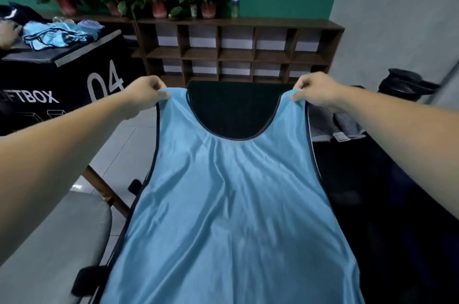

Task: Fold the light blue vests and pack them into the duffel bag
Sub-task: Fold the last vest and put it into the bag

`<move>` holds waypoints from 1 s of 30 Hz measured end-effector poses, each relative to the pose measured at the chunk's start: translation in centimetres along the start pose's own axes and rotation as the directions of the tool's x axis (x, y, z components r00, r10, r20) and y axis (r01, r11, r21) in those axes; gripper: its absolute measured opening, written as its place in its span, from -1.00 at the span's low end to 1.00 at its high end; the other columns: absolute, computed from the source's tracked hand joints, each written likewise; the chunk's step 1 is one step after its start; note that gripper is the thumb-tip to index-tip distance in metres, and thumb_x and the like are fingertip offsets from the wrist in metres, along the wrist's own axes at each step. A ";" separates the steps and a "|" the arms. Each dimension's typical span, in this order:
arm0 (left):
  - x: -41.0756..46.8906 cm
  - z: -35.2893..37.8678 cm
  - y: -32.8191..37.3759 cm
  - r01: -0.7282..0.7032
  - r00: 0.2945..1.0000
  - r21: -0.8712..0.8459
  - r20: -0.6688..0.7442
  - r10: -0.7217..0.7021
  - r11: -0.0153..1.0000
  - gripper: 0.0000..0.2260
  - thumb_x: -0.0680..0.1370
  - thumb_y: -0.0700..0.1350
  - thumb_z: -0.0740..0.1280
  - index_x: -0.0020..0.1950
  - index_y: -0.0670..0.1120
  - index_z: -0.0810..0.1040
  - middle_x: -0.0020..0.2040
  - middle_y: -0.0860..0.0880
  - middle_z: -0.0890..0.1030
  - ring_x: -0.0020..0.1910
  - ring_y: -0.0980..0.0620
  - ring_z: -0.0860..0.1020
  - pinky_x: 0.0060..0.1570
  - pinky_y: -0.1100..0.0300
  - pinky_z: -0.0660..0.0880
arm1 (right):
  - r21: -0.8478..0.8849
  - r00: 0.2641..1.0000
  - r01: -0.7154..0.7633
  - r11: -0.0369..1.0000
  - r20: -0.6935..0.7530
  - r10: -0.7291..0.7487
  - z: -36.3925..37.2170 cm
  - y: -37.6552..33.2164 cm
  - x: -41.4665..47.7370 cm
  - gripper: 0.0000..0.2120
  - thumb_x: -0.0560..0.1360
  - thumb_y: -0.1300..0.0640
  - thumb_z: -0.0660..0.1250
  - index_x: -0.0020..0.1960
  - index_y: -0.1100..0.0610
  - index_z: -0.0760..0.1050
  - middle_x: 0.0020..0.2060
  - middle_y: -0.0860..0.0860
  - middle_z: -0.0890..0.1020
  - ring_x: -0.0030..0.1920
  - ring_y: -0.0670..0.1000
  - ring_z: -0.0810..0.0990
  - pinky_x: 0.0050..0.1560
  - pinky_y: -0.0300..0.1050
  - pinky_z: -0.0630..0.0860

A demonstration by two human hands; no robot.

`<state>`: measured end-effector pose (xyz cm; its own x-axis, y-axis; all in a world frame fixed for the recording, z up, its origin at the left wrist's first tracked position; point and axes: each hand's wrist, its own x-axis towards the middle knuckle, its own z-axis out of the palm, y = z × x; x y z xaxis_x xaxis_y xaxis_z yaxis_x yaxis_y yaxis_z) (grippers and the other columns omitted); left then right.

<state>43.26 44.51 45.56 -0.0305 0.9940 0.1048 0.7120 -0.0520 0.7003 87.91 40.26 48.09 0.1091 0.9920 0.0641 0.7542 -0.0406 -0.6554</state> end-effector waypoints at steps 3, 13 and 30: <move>-1.2 -2.3 1.6 -0.036 0.999 -0.125 -0.031 0.032 0.992 -0.86 0.62 -0.06 0.49 0.01 -0.11 0.61 -0.03 -0.07 0.65 -0.04 -0.02 0.58 -0.05 0.12 0.53 | 0.097 0.998 0.031 0.995 -0.053 -0.026 -1.7 -1.6 -1.1 -0.85 0.44 0.22 0.60 -0.07 0.20 0.66 -0.18 0.00 0.66 -0.17 -0.05 0.56 -0.15 -0.22 0.48; -11.1 -9.1 6.5 -0.133 0.987 -0.164 0.064 0.145 0.977 -0.81 0.61 -0.04 0.51 0.08 -0.14 0.64 -0.08 -0.01 0.66 -0.20 0.13 0.58 -0.23 0.31 0.50 | 0.208 0.991 0.104 0.973 0.057 -0.118 -6.3 -5.4 -9.8 -0.85 0.44 0.21 0.64 -0.04 0.11 0.71 -0.14 0.02 0.73 -0.12 -0.04 0.65 -0.09 -0.15 0.56; -35.9 -11.9 4.6 -0.206 0.932 -0.054 0.295 0.213 0.977 -0.90 0.63 -0.07 0.48 -0.06 -0.05 0.64 -0.11 -0.11 0.72 -0.12 -0.17 0.64 0.00 -0.04 0.51 | 0.065 0.931 0.233 0.970 0.272 -0.242 -5.5 -5.4 -35.7 -0.85 0.48 0.31 0.53 -0.05 0.08 0.68 -0.25 -0.01 0.71 -0.25 -0.10 0.57 -0.08 -0.10 0.49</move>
<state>39.33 7.41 53.43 0.3300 0.9432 0.0384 0.6638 -0.2608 0.7009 83.53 4.45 53.48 -0.2572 0.9663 0.0133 0.7155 0.1997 -0.6695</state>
